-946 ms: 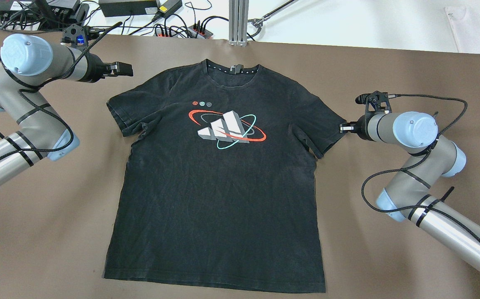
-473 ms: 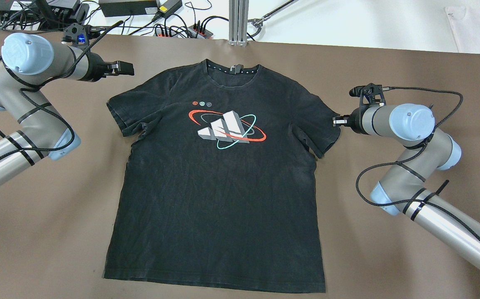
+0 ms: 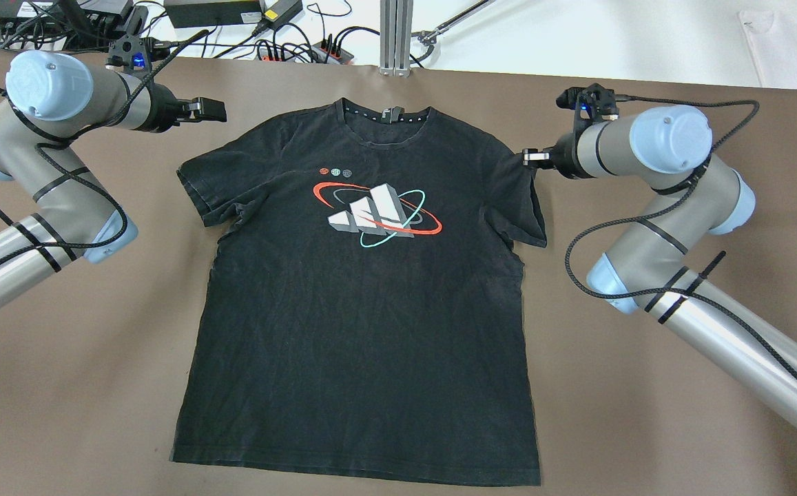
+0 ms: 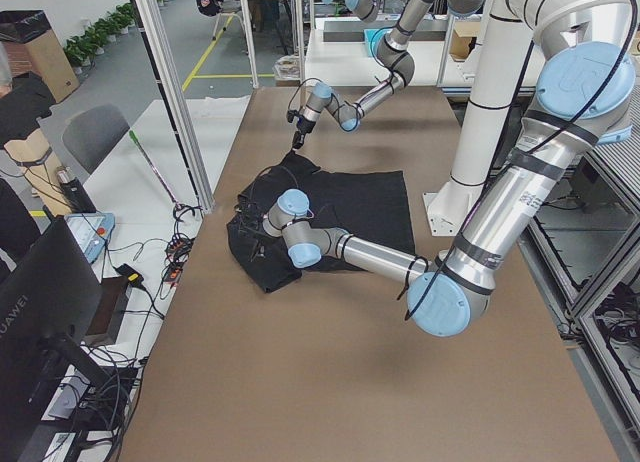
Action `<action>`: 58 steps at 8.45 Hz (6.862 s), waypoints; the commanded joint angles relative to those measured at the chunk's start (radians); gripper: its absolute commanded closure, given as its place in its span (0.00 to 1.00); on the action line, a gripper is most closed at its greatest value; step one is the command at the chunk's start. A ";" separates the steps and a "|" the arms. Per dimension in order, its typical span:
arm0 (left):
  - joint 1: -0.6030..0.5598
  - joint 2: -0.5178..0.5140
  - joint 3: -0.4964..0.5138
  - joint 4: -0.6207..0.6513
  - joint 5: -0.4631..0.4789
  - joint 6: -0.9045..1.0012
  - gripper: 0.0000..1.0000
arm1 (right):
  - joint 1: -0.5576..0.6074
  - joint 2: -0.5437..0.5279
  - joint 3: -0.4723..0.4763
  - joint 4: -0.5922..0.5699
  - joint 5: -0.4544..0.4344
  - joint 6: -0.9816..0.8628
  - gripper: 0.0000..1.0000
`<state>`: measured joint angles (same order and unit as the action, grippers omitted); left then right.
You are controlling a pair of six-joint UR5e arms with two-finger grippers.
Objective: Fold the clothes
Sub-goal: 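Grasp the sleeve nearest the right gripper and fold it inward over the chest, then move the left gripper to the sleeve nearest it, then grasp the sleeve nearest the left gripper and fold it over the chest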
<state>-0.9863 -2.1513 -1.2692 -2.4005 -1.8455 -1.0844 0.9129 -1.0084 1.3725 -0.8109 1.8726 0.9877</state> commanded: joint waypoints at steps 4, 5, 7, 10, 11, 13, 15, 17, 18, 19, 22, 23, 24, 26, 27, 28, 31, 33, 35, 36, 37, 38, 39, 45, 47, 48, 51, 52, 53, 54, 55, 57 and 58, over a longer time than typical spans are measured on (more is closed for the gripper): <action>0.000 -0.001 0.019 -0.005 0.006 0.003 0.00 | -0.164 0.273 -0.155 -0.076 -0.240 0.141 1.00; 0.000 -0.002 0.020 -0.005 0.008 0.003 0.00 | -0.184 0.283 -0.179 -0.071 -0.274 0.141 1.00; 0.002 -0.018 0.042 -0.008 0.020 0.003 0.00 | -0.193 0.280 -0.194 -0.067 -0.299 0.141 1.00; 0.023 -0.030 0.048 -0.008 0.042 -0.005 0.00 | -0.200 0.252 -0.188 -0.053 -0.311 0.141 0.09; 0.023 -0.030 0.051 -0.008 0.042 -0.005 0.00 | -0.198 0.238 -0.184 -0.022 -0.313 0.143 0.06; 0.023 -0.038 0.053 -0.009 0.040 -0.005 0.00 | -0.195 0.222 -0.147 -0.016 -0.300 0.146 0.06; 0.023 -0.036 0.054 -0.009 0.040 0.007 0.00 | -0.161 0.169 -0.093 -0.016 -0.230 0.146 0.06; 0.020 -0.018 0.088 -0.093 0.035 0.116 0.00 | -0.125 0.151 -0.076 -0.016 -0.164 0.143 0.06; 0.020 -0.004 0.132 -0.159 0.028 0.189 0.00 | -0.121 0.139 -0.063 -0.016 -0.164 0.143 0.06; 0.021 -0.004 0.155 -0.166 0.028 0.246 0.00 | -0.121 0.136 -0.061 -0.016 -0.165 0.138 0.06; 0.018 -0.004 0.191 -0.166 0.031 0.327 0.00 | -0.121 0.119 -0.049 -0.013 -0.167 0.138 0.06; 0.020 -0.004 0.192 -0.166 0.031 0.325 0.00 | -0.121 0.120 -0.047 -0.013 -0.167 0.140 0.06; 0.020 -0.002 0.192 -0.166 0.026 0.324 0.00 | -0.121 0.120 -0.047 -0.014 -0.167 0.135 0.06; 0.020 0.019 0.192 -0.163 -0.015 0.324 0.00 | -0.121 0.120 -0.047 -0.014 -0.168 0.134 0.06; 0.021 0.042 0.192 -0.164 -0.020 0.328 0.00 | -0.121 0.120 -0.047 -0.014 -0.168 0.131 0.06; 0.021 0.053 0.192 -0.166 -0.015 0.330 0.00 | -0.121 0.120 -0.047 -0.016 -0.170 0.129 0.06; 0.028 0.054 0.191 -0.166 -0.017 0.328 0.00 | -0.121 0.120 -0.046 -0.014 -0.170 0.129 0.06; 0.047 0.053 0.188 -0.167 -0.014 0.321 0.00 | -0.121 0.120 -0.047 -0.014 -0.171 0.129 0.06; 0.051 0.053 0.188 -0.167 -0.012 0.319 0.13 | -0.121 0.119 -0.047 -0.014 -0.173 0.129 0.06; 0.052 0.051 0.188 -0.167 -0.012 0.319 0.36 | -0.121 0.119 -0.047 -0.014 -0.173 0.129 0.06; 0.054 0.050 0.185 -0.167 -0.012 0.314 0.51 | -0.121 0.119 -0.047 -0.014 -0.173 0.129 0.06; 0.058 0.050 0.185 -0.167 -0.011 0.313 0.69 | -0.121 0.117 -0.047 -0.014 -0.173 0.131 0.06; 0.058 0.050 0.185 -0.167 -0.009 0.311 0.91 | -0.121 0.116 -0.046 -0.014 -0.173 0.131 0.06; 0.057 0.015 0.129 -0.117 -0.038 0.252 1.00 | -0.121 0.116 -0.043 -0.014 -0.173 0.134 0.06; 0.055 -0.037 0.078 -0.005 -0.046 0.200 1.00 | -0.121 0.116 -0.039 -0.014 -0.173 0.135 0.06; 0.055 -0.051 0.033 0.074 -0.047 0.195 1.00 | -0.121 0.108 -0.029 -0.014 -0.173 0.137 0.06; 0.058 -0.146 -0.001 0.236 -0.044 0.128 1.00 | -0.121 0.096 -0.021 -0.014 -0.173 0.131 0.06; 0.061 -0.177 -0.001 0.263 -0.040 0.085 1.00 | -0.121 0.094 -0.021 -0.013 -0.173 0.129 0.06; 0.090 -0.209 0.001 0.290 -0.029 0.043 1.00 | -0.121 0.093 -0.021 -0.013 -0.173 0.129 0.06; 0.121 -0.243 0.014 0.308 0.006 0.003 1.00 | -0.121 0.088 -0.021 -0.013 -0.173 0.128 0.06; 0.150 -0.277 0.036 0.323 0.047 -0.029 1.00 | -0.121 0.086 -0.021 -0.013 -0.173 0.128 0.06; 0.210 -0.353 0.114 0.324 0.129 -0.087 1.00 | -0.121 0.074 -0.021 -0.013 -0.175 0.128 0.06; 0.222 -0.355 0.117 0.324 0.143 -0.092 1.00 | -0.121 0.074 -0.021 -0.014 -0.175 0.128 0.06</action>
<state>-0.8022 -2.4724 -1.1844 -2.0795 -1.7513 -1.1467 0.7915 -0.9276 1.3514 -0.8238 1.6985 1.1148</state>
